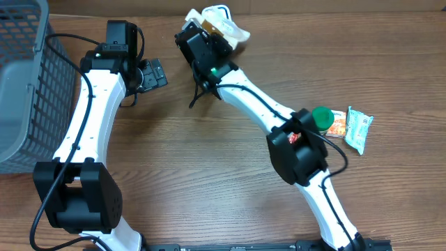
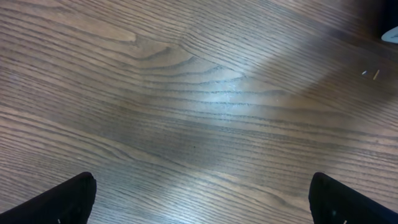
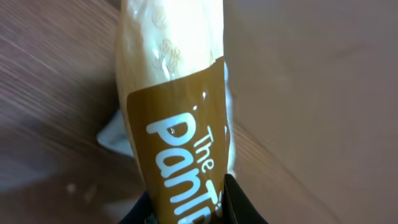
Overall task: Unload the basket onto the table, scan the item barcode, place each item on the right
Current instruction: 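Carry the snack bag right and drop it near the red sticks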
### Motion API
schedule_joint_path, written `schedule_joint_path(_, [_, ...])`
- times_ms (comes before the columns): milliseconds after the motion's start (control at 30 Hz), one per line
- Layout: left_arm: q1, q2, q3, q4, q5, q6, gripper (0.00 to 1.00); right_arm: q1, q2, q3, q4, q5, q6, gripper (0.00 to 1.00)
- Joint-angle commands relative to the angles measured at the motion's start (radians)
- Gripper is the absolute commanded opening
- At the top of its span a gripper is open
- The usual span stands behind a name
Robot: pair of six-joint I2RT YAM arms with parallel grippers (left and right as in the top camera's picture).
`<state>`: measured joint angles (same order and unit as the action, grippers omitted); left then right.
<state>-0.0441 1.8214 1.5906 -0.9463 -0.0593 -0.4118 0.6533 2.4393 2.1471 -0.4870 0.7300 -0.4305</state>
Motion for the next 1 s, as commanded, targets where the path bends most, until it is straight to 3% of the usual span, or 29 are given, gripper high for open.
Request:
schedule_joint_path(0, [-0.003,-0.017,0.016,0.002,0.005,-0.007,1.00,-0.014,-0.220,0.018,-0.129,0.032,0.182,0.04])
schedule_joint_path(133, [-0.002,-0.017,0.016,0.002,0.005,-0.007,1.00,-0.034,-0.316,0.018,-0.402,-0.024,0.336,0.03])
schedule_joint_path(167, [-0.002,-0.017,0.016,0.002,0.005,-0.007,1.00,-0.047,-0.346,0.018,-0.533,-0.107,0.380,0.04])
schedule_joint_path(300, [-0.002,-0.017,0.016,0.002,0.005,-0.007,1.00,-0.084,-0.369,0.018,-0.793,-0.302,0.432,0.07])
schedule_joint_path(367, [-0.002,-0.017,0.016,0.002,0.005,-0.007,1.00,-0.106,-0.367,0.018,-0.917,-0.386,0.432,0.40])
schedule_joint_path(400, [-0.002,-0.017,0.016,0.002,0.005,-0.007,1.00,-0.120,-0.365,0.016,-0.978,-0.433,0.432,0.73])
schedule_joint_path(433, [-0.002,-0.017,0.016,0.002,0.005,-0.007,1.00,-0.130,-0.365,0.013,-1.020,-0.467,0.432,0.98])
schedule_joint_path(567, [-0.002,-0.017,0.016,0.002,0.005,-0.007,1.00,-0.164,-0.365,0.013,-1.120,-0.526,0.431,1.00])
schedule_joint_path(967, [-0.002,-0.017,0.016,0.002,0.005,-0.007,1.00,-0.180,-0.365,0.013,-1.112,-0.526,0.431,1.00])
